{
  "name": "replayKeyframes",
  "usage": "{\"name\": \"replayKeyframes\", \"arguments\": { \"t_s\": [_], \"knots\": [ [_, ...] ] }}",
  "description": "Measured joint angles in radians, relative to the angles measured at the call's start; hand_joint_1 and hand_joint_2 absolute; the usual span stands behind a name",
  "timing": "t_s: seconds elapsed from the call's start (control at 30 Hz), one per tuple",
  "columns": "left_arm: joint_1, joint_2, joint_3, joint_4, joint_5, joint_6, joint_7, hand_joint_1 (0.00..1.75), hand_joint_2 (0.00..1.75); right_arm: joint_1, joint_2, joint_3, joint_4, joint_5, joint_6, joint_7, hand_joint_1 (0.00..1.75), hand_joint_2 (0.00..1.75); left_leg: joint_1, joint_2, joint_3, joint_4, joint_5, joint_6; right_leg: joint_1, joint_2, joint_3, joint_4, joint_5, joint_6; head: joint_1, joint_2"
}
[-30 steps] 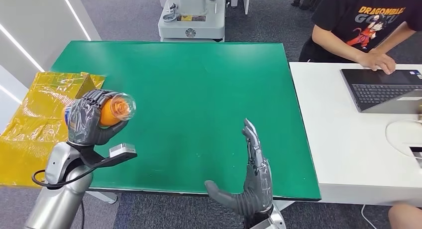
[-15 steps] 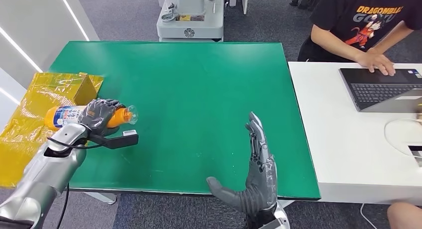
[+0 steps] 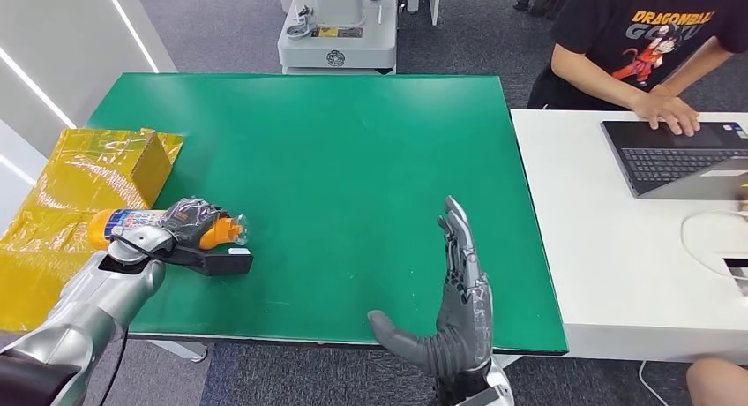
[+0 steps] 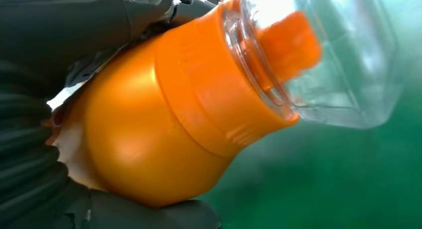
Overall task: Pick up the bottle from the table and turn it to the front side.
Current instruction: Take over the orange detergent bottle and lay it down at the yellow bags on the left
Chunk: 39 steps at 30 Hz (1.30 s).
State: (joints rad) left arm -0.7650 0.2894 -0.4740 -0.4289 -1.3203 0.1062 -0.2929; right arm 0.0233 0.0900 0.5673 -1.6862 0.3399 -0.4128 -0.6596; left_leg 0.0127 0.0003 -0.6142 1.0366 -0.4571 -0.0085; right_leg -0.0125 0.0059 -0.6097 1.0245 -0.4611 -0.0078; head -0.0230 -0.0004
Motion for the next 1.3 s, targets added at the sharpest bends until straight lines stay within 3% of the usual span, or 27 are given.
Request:
{"name": "replayKeyframes", "arguments": {
  "t_s": [0.03, 0.07, 0.17, 0.2, 0.4, 1.1, 1.2, 1.3],
  "knots": [
    [-0.004, -0.002, -0.004, 0.008, -0.001, 0.0, 0.009, 1.7, 1.75, 0.0, 0.0, 0.0, 0.0, 0.0, -0.003, 0.0, 0.0, 1.75, 0.0, 0.0, 0.0, 0.0, 0.0, 0.0, 0.0, 0.0, 0.0, 0.0, 0.0, 0.0, 0.0, 0.0],
    [-0.008, -0.004, -0.007, 0.015, -0.002, 0.0, 0.019, 1.4, 1.75, 0.001, 0.0, 0.0, 0.0, 0.0, -0.006, 0.0, 0.0, 1.75, 0.0, 0.0, 0.0, 0.0, 0.0, 0.0, 0.0, 0.0, 0.0, 0.0, 0.0, 0.0, 0.0, 0.0],
    [-0.014, -0.008, -0.011, 0.032, -0.001, 0.007, 0.05, 0.14, 1.75, 0.009, 0.0, 0.001, 0.0, 0.0, -0.022, 0.0, 0.0, 1.75, 0.0, -0.001, 0.0, 0.0, 0.0, 0.0, 0.0, -0.001, 0.001, 0.0, 0.0, 0.0, 0.0, 0.0],
    [-0.014, -0.009, -0.011, 0.036, -0.001, 0.015, 0.058, 0.0, 1.75, 0.014, 0.0, 0.001, 0.0, 0.0, -0.028, 0.0, 0.0, 1.75, 0.0, -0.001, 0.0, 0.0, 0.0, 0.0, 0.0, -0.001, 0.001, 0.0, 0.0, 0.0, 0.0, 0.0],
    [-0.009, -0.008, -0.011, 0.049, 0.009, 0.068, 0.066, 0.0, 1.75, 0.041, 0.0, 0.002, 0.0, 0.0, -0.043, 0.0, 0.0, 1.75, 0.0, -0.001, 0.001, 0.0, 0.0, 0.0, 0.0, -0.001, 0.001, 0.001, 0.0, 0.0, 0.0, 0.0],
    [-0.001, 0.014, -0.002, 0.051, 0.04, 0.103, 0.052, 0.0, 1.75, 0.049, -0.001, 0.002, 0.0, 0.0, -0.063, 0.006, 0.0, 1.75, 0.0, 0.0, 0.001, 0.0, 0.0, 0.0, 0.0, -0.001, 0.001, 0.001, 0.0, 0.0, 0.0, 0.0],
    [0.014, 0.015, 0.022, 0.049, 0.089, 0.177, 0.016, 0.0, 1.75, 0.049, -0.001, 0.001, 0.0, 0.005, -0.054, 0.018, 0.0, 1.75, 0.0, 0.0, 0.001, 0.0, 0.0, 0.0, 0.0, -0.001, 0.001, 0.001, 0.0, 0.0, 0.0, 0.0],
    [0.047, 0.009, 0.079, 0.025, 0.198, 0.336, -0.068, 0.0, 1.75, 0.048, -0.001, 0.0, -0.001, 0.015, -0.043, 0.032, 0.0, 1.75, 0.0, 0.0, 0.001, 0.0, 0.0, 0.0, 0.0, 0.0, 0.001, 0.001, 0.0, 0.0, 0.0, 0.0]
  ]
}}
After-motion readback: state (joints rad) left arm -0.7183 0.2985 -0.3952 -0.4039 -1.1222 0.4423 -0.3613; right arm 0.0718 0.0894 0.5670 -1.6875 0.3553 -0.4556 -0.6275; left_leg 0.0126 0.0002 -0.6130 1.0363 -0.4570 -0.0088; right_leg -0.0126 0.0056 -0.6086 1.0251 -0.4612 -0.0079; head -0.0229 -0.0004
